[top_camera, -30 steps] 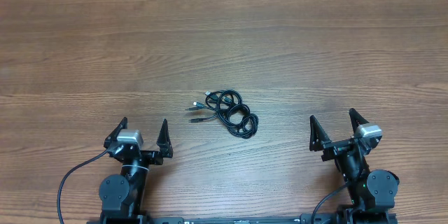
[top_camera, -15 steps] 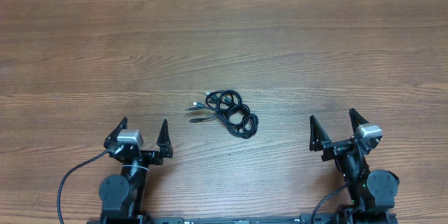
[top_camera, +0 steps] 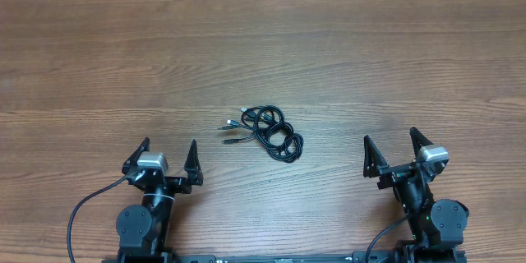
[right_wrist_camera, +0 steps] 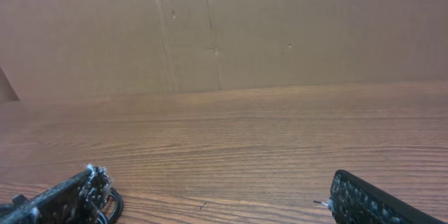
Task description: Untangle cables
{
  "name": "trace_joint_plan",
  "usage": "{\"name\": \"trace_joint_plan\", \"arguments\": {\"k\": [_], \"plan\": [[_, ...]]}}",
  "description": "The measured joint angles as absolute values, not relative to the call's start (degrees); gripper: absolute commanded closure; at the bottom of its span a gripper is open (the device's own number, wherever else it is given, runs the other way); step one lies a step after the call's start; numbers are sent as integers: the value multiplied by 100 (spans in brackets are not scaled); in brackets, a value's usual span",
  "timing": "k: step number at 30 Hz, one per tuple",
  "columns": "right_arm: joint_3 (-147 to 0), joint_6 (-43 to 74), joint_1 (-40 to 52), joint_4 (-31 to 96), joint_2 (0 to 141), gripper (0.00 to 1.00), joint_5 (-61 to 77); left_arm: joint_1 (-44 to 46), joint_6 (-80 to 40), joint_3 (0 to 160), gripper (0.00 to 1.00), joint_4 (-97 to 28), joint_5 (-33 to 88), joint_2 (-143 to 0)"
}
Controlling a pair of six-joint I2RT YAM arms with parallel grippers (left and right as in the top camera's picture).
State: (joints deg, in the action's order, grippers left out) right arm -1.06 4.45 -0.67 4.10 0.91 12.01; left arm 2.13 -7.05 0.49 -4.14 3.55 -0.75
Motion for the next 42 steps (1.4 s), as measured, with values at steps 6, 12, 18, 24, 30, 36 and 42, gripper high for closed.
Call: {"name": "trace_joint_plan", "arguments": {"k": [6, 12, 18, 24, 30, 36, 42], "plan": [[-106, 449, -64, 408, 91, 0, 1201, 213, -705, 49, 0, -414, 355, -75], [-106, 449, -64, 410, 91, 0, 1203, 213, -705, 49, 0, -414, 355, -75], [-106, 447, -67, 410, 91, 0, 1201, 213, -705, 49, 0, -414, 355, -75], [-106, 449, -67, 408, 91, 0, 1201, 213, -705, 49, 0, -414, 355, -75], [-106, 447, -67, 408, 91, 0, 1201, 213, -705, 49, 0, -410, 355, -75], [-106, 447, -67, 408, 91, 0, 1201, 213, -705, 49, 0, -412, 357, -75], [-106, 445, -67, 405, 91, 0, 1201, 213, -705, 82, 0, -519, 362, -75]]}}
